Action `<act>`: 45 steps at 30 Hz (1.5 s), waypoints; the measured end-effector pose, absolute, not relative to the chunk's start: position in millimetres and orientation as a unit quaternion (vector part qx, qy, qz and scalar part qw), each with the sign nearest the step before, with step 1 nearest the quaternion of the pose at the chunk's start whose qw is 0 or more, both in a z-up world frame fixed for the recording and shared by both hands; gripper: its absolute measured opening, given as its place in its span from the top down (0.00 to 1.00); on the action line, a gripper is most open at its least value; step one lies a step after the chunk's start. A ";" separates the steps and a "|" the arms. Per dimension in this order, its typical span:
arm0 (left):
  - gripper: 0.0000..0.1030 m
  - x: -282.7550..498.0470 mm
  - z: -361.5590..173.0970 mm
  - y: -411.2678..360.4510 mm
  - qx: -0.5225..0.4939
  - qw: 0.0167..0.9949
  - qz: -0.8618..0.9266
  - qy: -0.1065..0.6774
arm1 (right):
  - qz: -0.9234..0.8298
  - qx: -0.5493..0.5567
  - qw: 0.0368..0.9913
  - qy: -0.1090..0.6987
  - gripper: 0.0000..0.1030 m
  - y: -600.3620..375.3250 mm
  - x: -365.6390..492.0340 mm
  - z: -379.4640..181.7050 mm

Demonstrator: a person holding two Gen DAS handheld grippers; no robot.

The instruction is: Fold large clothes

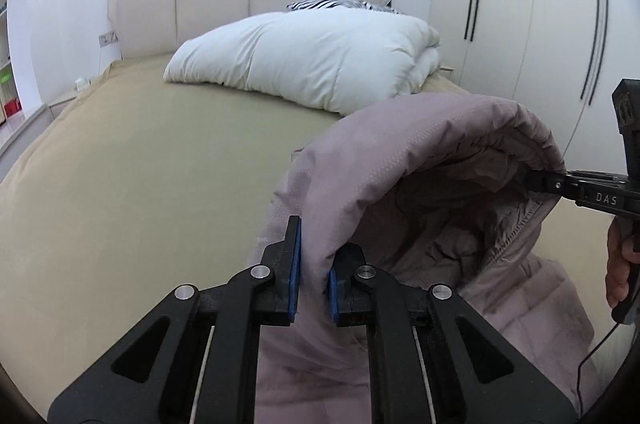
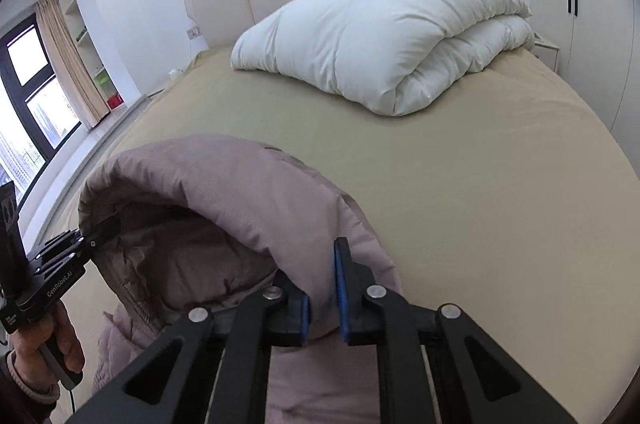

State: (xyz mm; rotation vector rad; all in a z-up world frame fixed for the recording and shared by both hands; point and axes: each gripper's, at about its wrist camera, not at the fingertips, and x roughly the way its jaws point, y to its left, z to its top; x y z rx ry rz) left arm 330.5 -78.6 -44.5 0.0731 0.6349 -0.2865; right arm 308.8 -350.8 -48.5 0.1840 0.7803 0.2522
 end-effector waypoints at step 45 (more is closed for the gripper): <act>0.90 215.4 -108.8 -57.5 -0.088 0.908 -0.182 0.366 | 0.163 0.109 0.919 0.341 0.56 -308.4 166.0 -62.1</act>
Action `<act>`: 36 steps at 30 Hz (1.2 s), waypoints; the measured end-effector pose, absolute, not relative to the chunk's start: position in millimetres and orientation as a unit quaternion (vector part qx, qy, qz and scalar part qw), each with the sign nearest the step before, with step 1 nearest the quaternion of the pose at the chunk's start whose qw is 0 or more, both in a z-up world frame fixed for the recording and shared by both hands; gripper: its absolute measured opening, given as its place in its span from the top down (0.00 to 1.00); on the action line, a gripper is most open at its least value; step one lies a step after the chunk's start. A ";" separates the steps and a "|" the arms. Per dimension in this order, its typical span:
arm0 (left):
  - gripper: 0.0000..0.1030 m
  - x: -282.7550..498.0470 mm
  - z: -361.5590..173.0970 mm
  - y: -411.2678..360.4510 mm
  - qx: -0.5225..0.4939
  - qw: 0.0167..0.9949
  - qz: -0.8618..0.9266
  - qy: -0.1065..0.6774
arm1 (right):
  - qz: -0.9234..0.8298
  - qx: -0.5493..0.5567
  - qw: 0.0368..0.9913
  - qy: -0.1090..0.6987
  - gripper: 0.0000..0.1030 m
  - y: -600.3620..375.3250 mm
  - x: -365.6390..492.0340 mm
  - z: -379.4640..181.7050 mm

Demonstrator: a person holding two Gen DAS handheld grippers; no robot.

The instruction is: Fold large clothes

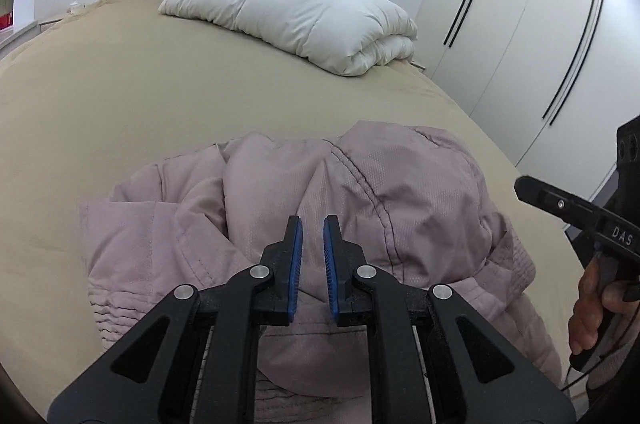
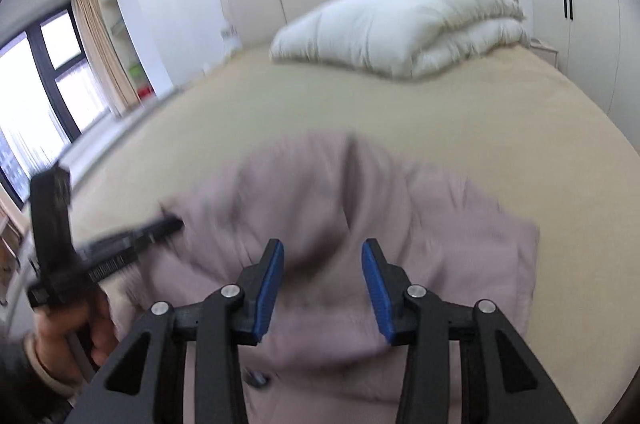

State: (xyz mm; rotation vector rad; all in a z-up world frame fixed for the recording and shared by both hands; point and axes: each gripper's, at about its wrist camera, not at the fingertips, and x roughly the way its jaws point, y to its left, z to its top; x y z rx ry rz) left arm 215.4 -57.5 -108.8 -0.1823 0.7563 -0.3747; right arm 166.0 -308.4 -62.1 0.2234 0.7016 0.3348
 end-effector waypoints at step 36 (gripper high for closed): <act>0.90 226.0 -142.2 -88.1 -0.028 0.902 -0.166 0.398 | 0.146 0.041 0.915 0.373 0.57 -298.5 209.0 -113.9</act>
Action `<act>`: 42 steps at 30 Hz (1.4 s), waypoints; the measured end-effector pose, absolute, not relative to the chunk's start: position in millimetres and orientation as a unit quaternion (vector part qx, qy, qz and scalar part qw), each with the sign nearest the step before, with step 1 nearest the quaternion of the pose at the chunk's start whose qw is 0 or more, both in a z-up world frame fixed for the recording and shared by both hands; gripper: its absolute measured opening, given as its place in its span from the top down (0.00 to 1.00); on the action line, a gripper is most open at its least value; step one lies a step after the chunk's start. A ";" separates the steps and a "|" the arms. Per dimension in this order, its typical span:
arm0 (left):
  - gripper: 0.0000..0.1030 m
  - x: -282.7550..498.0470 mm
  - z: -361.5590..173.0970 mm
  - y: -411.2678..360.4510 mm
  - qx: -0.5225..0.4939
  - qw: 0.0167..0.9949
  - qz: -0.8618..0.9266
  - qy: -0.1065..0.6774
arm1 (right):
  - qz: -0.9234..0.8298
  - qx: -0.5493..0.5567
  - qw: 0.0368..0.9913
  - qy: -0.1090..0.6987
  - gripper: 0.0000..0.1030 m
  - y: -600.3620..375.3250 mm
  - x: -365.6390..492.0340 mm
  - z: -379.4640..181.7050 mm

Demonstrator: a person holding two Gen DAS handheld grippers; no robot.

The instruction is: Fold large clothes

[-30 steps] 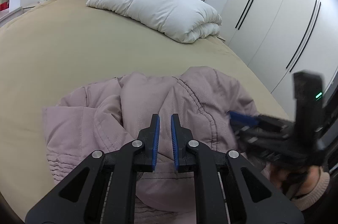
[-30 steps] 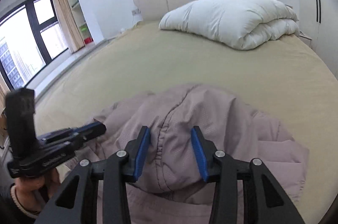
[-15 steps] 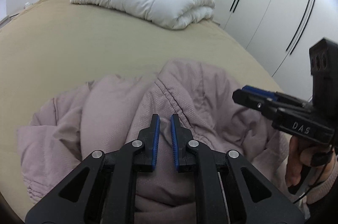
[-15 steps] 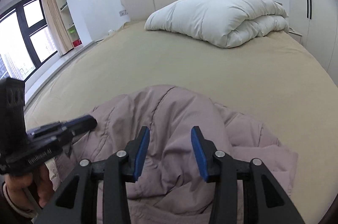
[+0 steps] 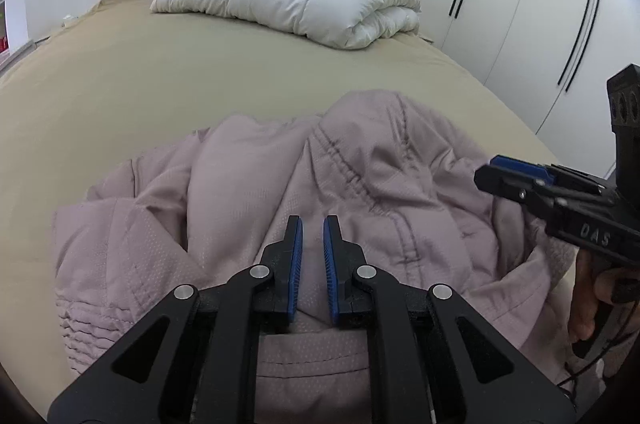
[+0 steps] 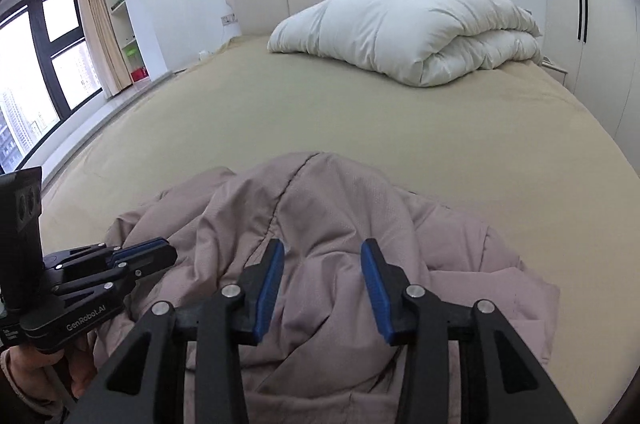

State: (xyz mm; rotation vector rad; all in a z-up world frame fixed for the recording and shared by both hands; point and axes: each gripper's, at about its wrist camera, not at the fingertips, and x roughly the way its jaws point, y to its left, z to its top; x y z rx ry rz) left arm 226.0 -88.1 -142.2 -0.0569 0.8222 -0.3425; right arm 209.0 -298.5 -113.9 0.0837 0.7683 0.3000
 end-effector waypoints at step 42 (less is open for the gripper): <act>0.26 -76.2 -95.0 108.9 -0.112 0.888 -0.058 0.442 | 0.044 0.219 0.895 0.386 0.19 -448.3 -74.1 -126.7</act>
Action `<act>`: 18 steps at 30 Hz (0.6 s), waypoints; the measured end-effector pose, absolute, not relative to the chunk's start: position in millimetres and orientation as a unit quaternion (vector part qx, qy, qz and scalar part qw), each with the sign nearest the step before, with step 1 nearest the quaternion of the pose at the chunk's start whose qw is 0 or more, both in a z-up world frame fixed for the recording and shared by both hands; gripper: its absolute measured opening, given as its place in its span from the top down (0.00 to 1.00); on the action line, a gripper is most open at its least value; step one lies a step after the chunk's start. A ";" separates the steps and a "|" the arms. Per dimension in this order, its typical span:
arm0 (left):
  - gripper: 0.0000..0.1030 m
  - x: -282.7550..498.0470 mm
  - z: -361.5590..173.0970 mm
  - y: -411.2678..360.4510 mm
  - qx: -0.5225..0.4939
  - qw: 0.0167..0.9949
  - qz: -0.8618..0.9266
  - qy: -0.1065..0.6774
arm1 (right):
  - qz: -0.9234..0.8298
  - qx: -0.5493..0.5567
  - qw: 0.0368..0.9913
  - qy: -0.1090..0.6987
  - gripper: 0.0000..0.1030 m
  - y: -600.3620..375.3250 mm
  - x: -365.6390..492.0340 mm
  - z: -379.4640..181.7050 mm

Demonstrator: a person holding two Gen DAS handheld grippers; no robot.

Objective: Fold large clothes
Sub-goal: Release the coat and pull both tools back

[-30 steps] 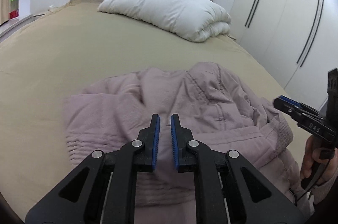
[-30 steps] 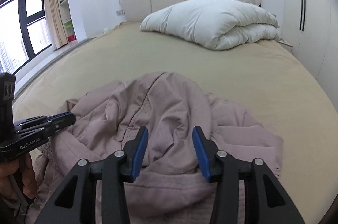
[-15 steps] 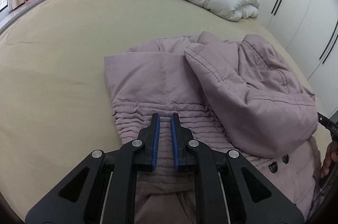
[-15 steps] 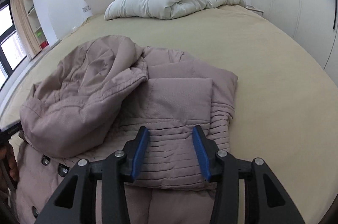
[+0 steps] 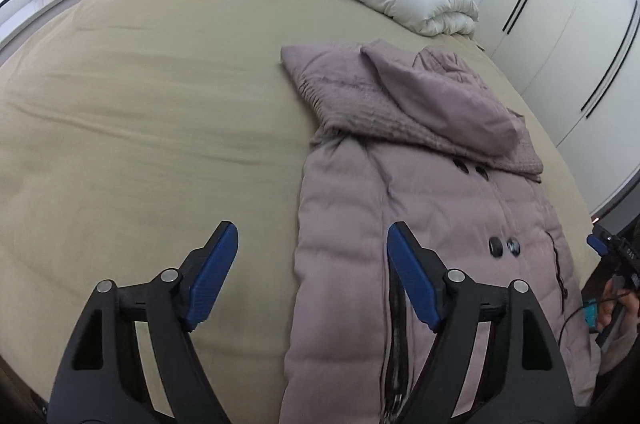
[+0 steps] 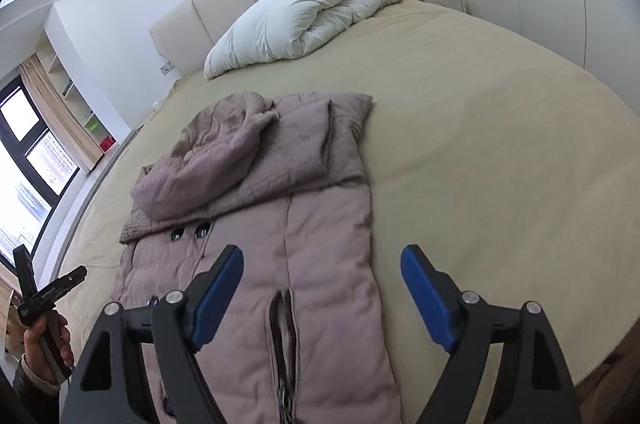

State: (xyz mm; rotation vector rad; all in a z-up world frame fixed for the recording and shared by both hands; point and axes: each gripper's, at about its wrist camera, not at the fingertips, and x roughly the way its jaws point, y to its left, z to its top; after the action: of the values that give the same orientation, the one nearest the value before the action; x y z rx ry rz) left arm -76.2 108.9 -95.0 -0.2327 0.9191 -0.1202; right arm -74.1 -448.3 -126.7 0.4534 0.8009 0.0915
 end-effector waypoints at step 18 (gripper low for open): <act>0.26 -225.6 -170.3 110.4 -0.135 0.779 -0.125 0.600 | 0.104 0.315 0.811 0.481 0.18 -454.9 -210.9 -178.0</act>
State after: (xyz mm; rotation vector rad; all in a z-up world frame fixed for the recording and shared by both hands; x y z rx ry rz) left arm -225.6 110.4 -170.3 -0.2918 1.2973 -0.2695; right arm -210.9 -454.9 -178.0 0.6730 1.0284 0.2232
